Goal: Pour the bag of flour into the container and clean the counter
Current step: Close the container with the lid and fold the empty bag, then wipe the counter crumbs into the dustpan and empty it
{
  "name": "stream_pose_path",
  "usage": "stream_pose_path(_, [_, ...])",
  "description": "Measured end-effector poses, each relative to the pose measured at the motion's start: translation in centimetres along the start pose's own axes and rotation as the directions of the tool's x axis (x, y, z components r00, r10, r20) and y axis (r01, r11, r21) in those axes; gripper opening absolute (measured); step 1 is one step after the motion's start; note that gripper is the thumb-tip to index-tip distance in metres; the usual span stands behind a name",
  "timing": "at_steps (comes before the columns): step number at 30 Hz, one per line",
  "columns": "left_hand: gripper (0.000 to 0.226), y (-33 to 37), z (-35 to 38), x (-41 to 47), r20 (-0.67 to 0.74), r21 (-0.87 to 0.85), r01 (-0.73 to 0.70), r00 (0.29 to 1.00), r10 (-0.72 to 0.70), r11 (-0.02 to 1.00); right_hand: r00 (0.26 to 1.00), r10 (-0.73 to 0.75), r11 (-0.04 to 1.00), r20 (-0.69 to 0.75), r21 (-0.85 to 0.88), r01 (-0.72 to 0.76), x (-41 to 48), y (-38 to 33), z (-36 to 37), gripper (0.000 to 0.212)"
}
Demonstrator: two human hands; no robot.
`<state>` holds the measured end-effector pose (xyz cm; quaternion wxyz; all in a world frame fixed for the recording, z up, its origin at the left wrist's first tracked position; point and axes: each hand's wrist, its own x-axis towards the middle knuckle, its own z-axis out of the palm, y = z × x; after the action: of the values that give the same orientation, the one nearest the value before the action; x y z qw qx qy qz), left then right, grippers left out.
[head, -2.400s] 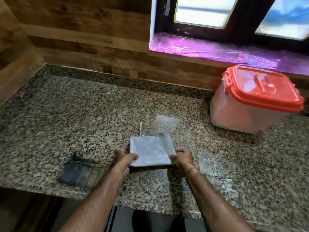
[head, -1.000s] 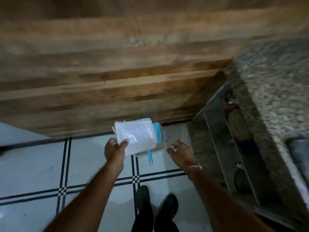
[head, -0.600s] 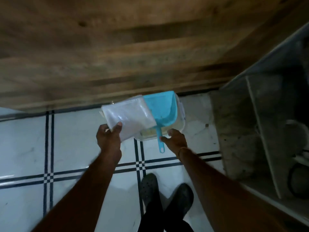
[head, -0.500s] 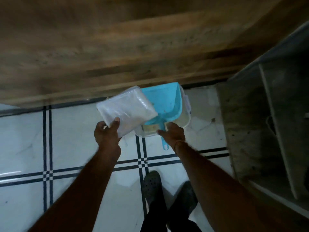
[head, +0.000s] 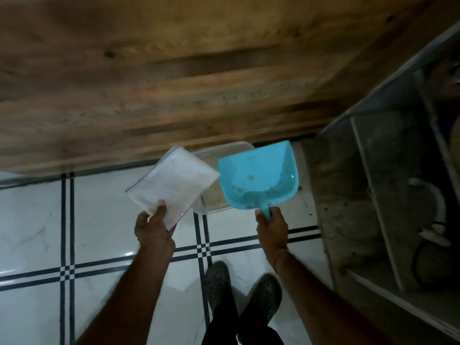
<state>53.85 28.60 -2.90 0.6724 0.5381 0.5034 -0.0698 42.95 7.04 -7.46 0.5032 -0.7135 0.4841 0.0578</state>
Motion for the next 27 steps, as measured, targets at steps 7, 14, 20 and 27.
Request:
stream_pose_path(7, [0.037, -1.9, 5.1, -1.8, 0.041, 0.167, -0.089, 0.996, 0.083, 0.982, 0.994, 0.018, 0.994, -0.103, 0.110, -0.006, -3.4, 2.2, -6.1, 0.014])
stream_pose_path(14, [0.023, -8.4, 10.8, 5.9, 0.170, 0.402, -0.077, 0.985, 0.008, 0.913, 0.994, 0.008, 0.975, -0.111, 0.222, 0.017, -1.2, 8.7, -3.7, 0.013])
stream_pose_path(20, [0.036, -9.7, 11.6, 7.0, 0.257, 0.586, -0.053, 0.958, -0.123, 0.809, 0.997, 0.022, 0.962, -0.069, 0.274, -0.002, -0.4, 10.2, -3.3, 0.006])
stream_pose_path(27, [0.050, -1.3, 8.5, -6.3, 0.535, 0.745, -0.537, 0.835, 0.128, 0.396, 0.989, 0.140, 0.944, -0.054, 0.308, -0.117, -6.5, 2.3, -9.2, 0.013])
